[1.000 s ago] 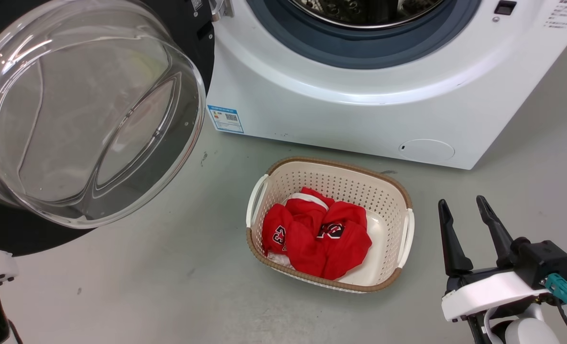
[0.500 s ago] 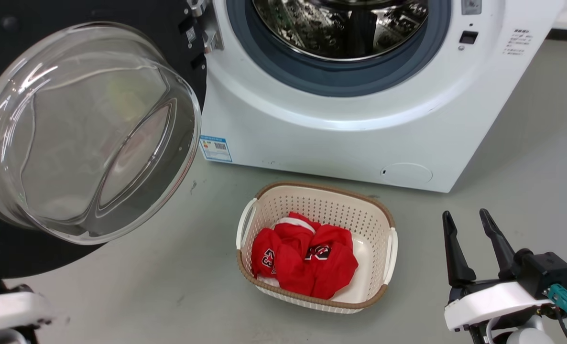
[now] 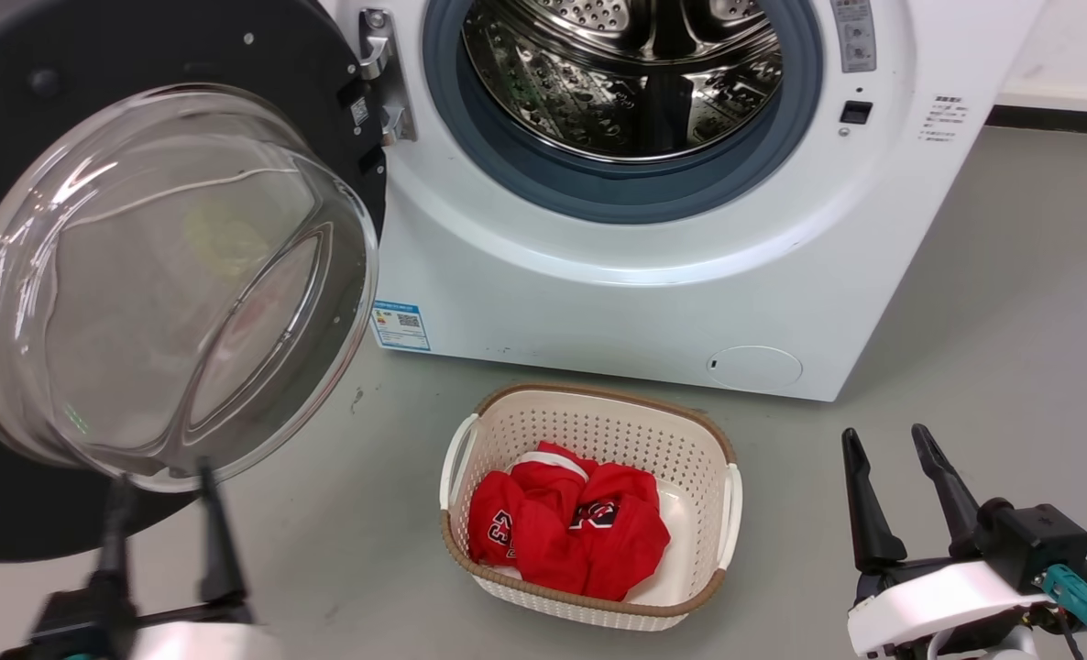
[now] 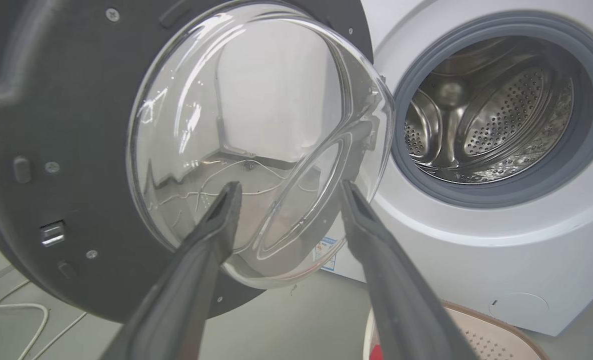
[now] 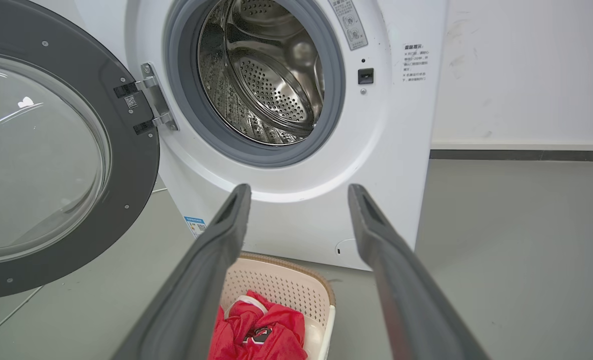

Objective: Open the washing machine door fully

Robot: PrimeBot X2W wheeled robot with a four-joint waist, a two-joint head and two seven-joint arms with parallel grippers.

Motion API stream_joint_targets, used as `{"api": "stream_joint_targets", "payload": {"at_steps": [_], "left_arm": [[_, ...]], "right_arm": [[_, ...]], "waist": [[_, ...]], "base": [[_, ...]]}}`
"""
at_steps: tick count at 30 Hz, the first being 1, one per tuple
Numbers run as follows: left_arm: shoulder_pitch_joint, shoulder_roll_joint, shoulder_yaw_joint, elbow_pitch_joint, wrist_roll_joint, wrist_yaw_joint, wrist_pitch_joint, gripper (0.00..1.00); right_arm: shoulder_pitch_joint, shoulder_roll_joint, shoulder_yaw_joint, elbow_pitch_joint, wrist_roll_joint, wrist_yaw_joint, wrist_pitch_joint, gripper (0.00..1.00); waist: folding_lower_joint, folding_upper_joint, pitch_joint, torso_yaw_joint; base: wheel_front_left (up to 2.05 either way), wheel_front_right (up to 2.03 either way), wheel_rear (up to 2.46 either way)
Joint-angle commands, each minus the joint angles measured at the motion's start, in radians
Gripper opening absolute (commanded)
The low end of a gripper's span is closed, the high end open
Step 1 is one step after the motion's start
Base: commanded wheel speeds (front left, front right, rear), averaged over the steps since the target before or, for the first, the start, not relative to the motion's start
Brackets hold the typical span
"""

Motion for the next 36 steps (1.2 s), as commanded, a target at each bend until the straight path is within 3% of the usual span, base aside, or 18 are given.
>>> {"api": "stream_joint_targets", "payload": {"at_steps": [1,6,13,25,36], "left_arm": [[-0.003,-0.001,-0.016,-0.001,-0.004,-0.001,-0.002,1.00],[-0.049,-0.001,-0.125,0.005,0.006,-0.007,-0.002,1.00],[-0.110,-0.001,-0.193,0.047,0.021,-0.028,-0.002,1.00],[-0.107,-0.001,-0.229,0.085,0.000,-0.017,-0.002,1.00],[-0.118,-0.001,-0.231,0.089,-0.002,-0.009,-0.002,1.00]], "right_arm": [[0.008,0.001,0.003,-0.006,-0.003,0.000,0.003,1.00],[0.009,0.001,0.010,-0.016,-0.006,0.000,0.006,1.00],[0.013,0.001,0.009,-0.038,-0.030,0.000,0.015,1.00],[0.029,0.001,0.000,-0.088,-0.046,0.000,0.033,1.00],[0.017,0.001,-0.001,-0.075,-0.033,0.000,0.027,1.00]], "waist": [[0.0000,0.0000,-0.003,-0.005],[0.0000,0.0000,-0.009,-0.036],[0.0000,0.0000,-0.018,-0.098],[0.0000,0.0000,-0.017,-0.165],[0.0000,0.0000,-0.008,-0.168]], "base": [[0.00,0.00,0.00],[0.00,0.00,0.00],[0.00,0.00,0.00],[0.00,0.00,0.00],[0.00,0.00,0.00]]}}
